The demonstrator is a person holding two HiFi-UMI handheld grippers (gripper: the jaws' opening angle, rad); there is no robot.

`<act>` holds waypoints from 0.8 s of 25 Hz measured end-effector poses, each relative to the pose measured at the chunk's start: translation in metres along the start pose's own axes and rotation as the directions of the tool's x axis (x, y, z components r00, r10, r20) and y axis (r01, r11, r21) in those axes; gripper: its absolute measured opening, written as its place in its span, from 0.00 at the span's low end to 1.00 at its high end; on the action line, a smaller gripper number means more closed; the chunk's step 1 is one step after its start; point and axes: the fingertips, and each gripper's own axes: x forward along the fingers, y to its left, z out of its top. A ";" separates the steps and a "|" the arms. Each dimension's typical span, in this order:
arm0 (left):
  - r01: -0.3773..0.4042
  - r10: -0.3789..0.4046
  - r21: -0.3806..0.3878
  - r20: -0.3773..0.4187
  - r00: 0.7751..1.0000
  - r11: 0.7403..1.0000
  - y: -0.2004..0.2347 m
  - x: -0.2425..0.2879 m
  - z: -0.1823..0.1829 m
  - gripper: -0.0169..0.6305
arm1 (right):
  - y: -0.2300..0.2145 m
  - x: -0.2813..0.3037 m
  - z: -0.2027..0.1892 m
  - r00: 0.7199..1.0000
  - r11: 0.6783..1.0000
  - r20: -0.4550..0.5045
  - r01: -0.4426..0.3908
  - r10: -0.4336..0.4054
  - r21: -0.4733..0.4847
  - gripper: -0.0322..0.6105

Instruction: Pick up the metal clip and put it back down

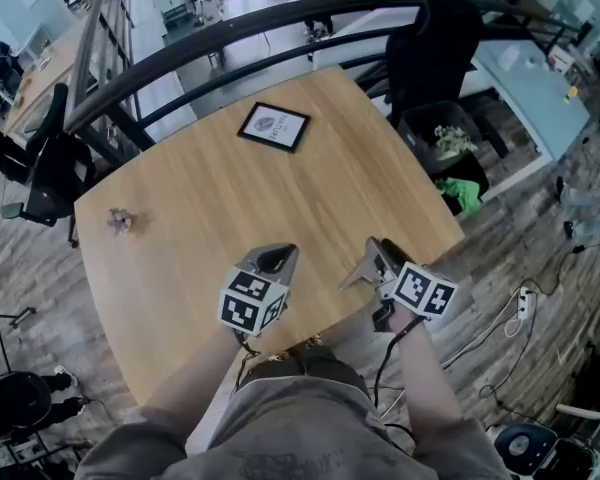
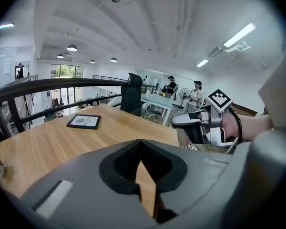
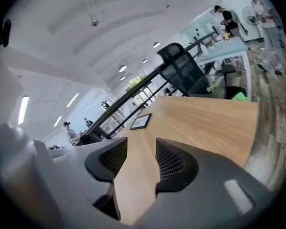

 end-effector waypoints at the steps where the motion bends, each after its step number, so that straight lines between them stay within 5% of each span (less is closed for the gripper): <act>1: -0.012 0.012 -0.001 0.021 1.000 1.000 0.003 -0.009 0.007 0.03 | 0.019 -0.001 0.006 0.999 0.998 0.002 -0.043 0.043 -0.040 0.36; 7: -0.090 0.087 0.016 0.139 0.987 0.996 0.022 -0.066 0.046 0.03 | 0.129 -0.022 0.039 0.976 0.949 0.073 -0.181 0.205 -0.258 0.31; 13: -0.188 0.170 0.052 0.245 0.954 0.981 0.033 -0.132 0.074 0.03 | 0.228 -0.052 0.047 0.936 0.831 0.059 -0.279 0.348 -0.482 0.28; 20: -0.250 0.234 0.004 0.337 0.912 0.968 0.039 -0.205 0.089 0.03 | 0.298 -0.075 0.042 0.899 0.752 0.046 -0.336 0.436 -0.567 0.13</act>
